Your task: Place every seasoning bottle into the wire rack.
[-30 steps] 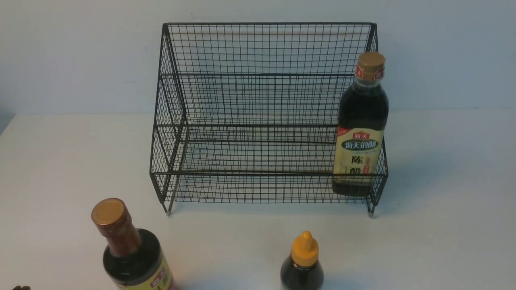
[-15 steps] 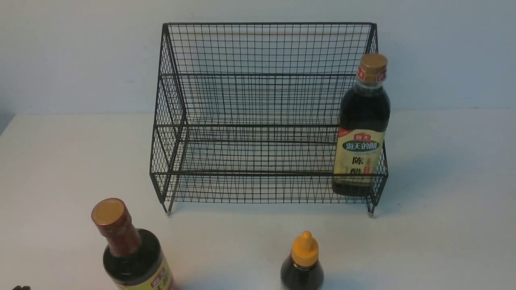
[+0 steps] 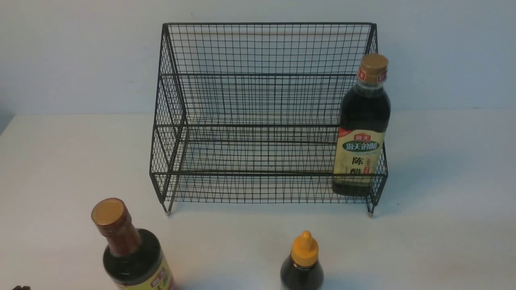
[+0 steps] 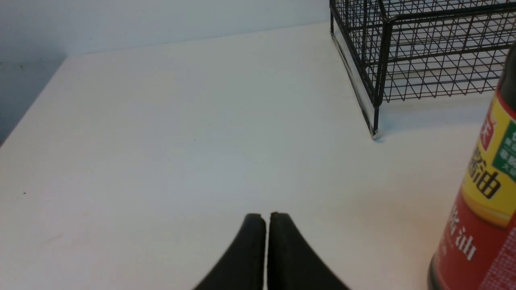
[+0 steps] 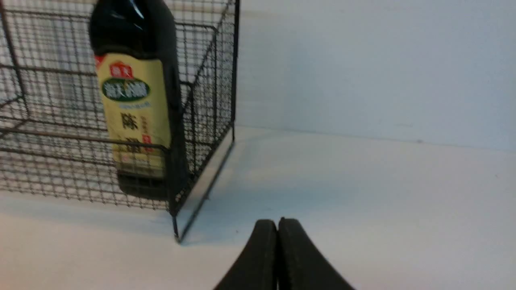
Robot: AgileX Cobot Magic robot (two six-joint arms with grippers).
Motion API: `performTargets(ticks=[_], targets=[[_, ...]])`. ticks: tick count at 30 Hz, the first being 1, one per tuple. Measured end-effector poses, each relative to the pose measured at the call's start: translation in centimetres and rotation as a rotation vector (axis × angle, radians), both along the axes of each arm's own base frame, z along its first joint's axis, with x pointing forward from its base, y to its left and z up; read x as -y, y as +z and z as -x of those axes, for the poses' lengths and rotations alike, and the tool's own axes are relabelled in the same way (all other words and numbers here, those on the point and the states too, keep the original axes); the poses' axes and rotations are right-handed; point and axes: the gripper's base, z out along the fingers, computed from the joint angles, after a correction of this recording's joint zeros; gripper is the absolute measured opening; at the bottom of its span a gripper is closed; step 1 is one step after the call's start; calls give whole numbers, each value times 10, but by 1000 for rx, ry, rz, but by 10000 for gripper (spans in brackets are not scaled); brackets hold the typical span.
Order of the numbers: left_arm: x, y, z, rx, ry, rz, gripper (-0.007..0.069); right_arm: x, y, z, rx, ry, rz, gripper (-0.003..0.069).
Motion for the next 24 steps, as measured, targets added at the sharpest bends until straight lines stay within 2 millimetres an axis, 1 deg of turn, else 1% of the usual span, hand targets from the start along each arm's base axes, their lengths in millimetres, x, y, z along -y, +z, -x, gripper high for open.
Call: performTargets(ticks=[2,3,4,7,16,24], targets=[[0,0,0,0,0,0,-4,2,-10,-1,-30,-28,16,-15],[0,0,0,0,0,0,-4,2,-10,-1,-30,-30,16,-15],[0,0,0,0,0,0,-4,2,-17,-2,-52,-39,17,-15],[0,0,0,0,0,0,-4,2,-23,-2,-75,-41,19,-15],[0,0,0,0,0,0,-4,2,-23,-2,-75,-44,19,-15],[0,0,0,0,0,0,-4,4,-23,-2,-72,-49,59,-15]])
